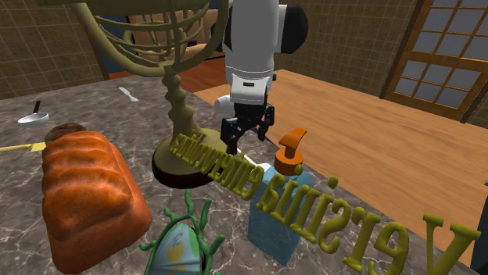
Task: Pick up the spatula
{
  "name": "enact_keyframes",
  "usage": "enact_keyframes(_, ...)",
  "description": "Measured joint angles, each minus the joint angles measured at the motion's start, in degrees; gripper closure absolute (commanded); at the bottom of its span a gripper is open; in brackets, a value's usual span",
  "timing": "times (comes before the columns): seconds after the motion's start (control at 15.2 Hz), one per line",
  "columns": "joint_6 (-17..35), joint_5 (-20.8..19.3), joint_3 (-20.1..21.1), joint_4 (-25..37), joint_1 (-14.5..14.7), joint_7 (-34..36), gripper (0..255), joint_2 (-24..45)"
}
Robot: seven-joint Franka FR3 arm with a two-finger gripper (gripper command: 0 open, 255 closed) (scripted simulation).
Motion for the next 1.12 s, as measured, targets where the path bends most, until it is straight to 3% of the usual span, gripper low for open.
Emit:
enact_keyframes(0.46, 5.2, -0.2, 0.3, -5.0, 0.1, -0.1, 0, -0.6)
enact_keyframes(0.53, 5.4, -0.1, 0.4, -5.2, 0.1, 0.0, 255, -0.5)
enact_keyframes(1.12, 5.2, 0.0, 0.2, -4.8, -0.1, -0.1, 255, -0.1)
